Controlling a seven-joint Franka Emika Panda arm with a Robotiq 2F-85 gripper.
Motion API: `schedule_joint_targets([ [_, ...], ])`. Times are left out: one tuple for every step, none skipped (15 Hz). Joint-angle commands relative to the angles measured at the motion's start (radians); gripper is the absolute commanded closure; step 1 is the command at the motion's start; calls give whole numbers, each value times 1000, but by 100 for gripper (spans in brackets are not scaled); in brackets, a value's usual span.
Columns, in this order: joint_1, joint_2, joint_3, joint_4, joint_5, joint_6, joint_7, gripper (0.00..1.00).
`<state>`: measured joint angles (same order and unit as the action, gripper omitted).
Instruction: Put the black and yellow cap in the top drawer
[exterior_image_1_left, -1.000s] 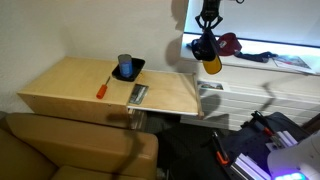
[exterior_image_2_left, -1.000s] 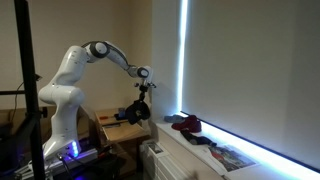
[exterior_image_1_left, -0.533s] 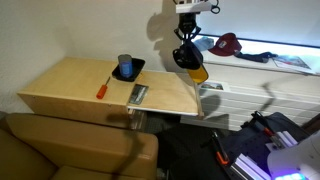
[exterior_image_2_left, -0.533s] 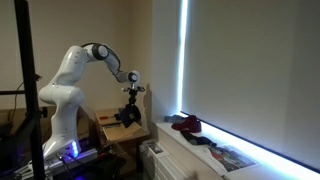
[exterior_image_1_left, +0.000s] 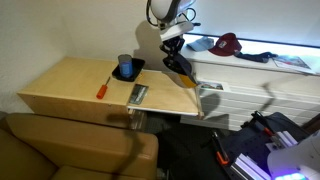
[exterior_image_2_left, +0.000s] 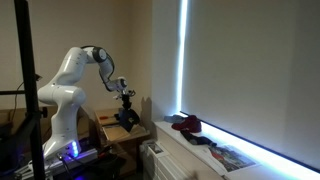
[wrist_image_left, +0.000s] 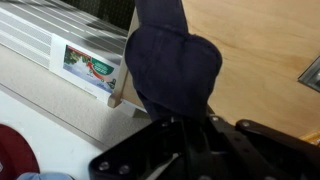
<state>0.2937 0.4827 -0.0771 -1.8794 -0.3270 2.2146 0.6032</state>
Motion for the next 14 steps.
schedule_joint_targets([
  [-6,8,12,0,-11,2,11,96],
  [-6,10,13,1,-10,2,11,96],
  [-6,10,13,2,-10,1,11,96],
  [-8,9,13,3,-10,1,11,96],
  [-9,9,13,5,-10,1,11,99],
  [14,12,12,-13,-53,36,16,99],
  [37,8,11,-30,-104,64,21,99],
  [64,8,13,-47,-158,85,32,99],
  [88,-32,17,-128,-209,125,52,99],
  [114,-27,18,-145,-262,147,71,99],
  [137,-30,22,-175,-312,159,84,99],
  [159,-26,29,-196,-361,163,106,99],
  [174,-25,35,-223,-407,157,130,99],
  [179,-28,49,-253,-435,149,151,99],
])
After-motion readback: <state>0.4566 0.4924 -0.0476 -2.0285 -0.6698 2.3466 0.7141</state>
